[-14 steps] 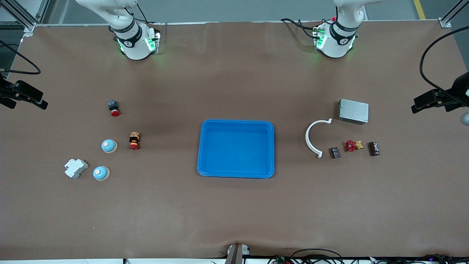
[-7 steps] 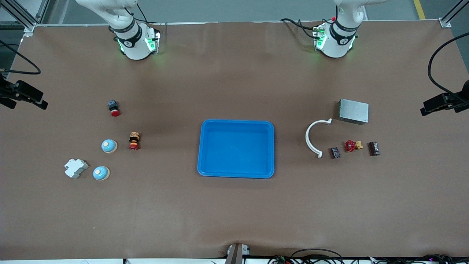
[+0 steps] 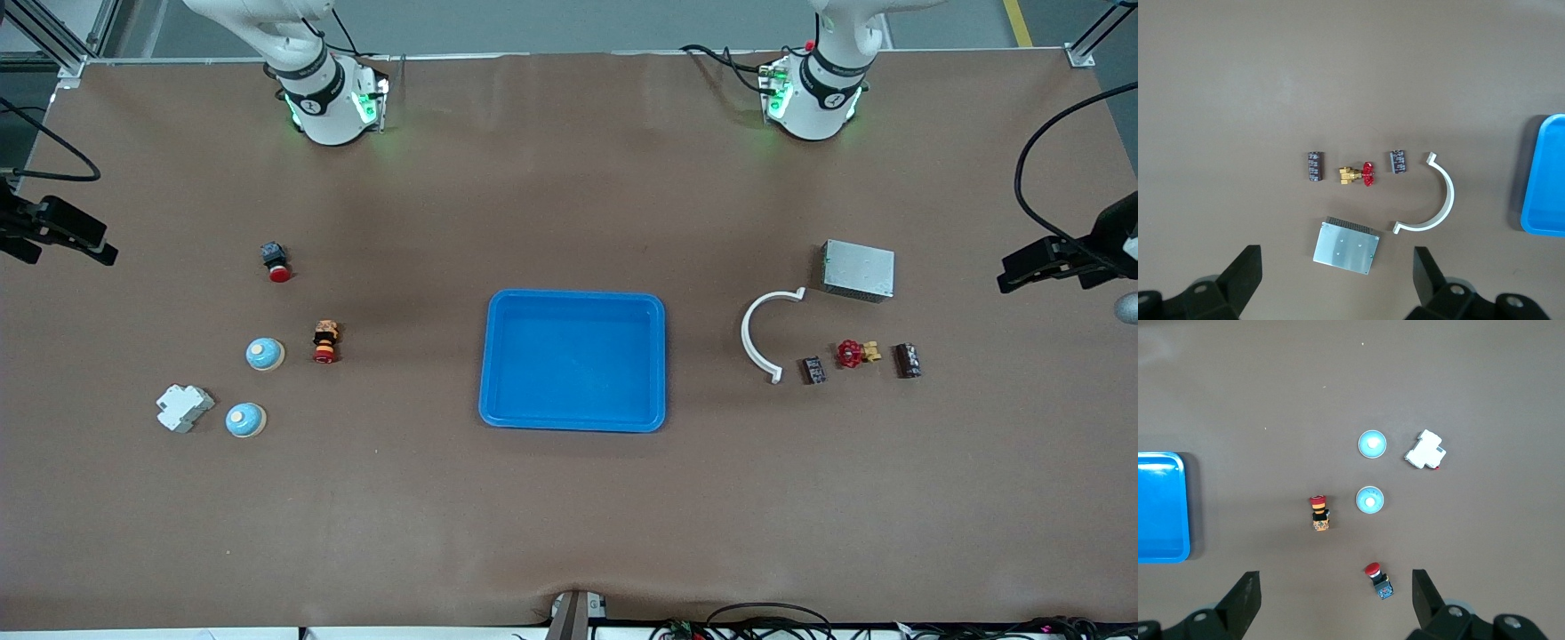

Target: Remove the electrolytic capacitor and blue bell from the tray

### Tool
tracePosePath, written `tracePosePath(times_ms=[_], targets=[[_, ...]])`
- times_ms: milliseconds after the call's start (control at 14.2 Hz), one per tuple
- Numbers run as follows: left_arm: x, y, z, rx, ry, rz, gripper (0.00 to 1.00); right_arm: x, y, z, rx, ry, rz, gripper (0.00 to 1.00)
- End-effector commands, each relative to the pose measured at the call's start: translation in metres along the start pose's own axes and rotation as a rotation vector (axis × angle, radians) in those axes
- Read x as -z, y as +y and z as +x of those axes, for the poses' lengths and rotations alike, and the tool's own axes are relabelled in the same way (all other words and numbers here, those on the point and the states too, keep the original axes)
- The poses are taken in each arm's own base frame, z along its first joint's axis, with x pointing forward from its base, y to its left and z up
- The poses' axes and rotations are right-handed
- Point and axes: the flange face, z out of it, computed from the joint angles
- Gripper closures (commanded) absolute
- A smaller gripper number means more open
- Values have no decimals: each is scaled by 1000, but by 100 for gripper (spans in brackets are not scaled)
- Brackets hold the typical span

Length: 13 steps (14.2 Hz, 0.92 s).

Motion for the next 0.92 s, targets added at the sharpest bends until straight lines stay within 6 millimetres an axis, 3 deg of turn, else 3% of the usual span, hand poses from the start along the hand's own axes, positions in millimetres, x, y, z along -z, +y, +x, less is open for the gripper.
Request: tracePosePath(times_ms=[0, 848], targets=[[8, 1, 0, -9, 28, 6, 0, 1, 3, -4, 9, 4, -8, 0], [19, 3, -6, 5, 55, 5, 0, 0, 1, -3, 10, 12, -8, 0]])
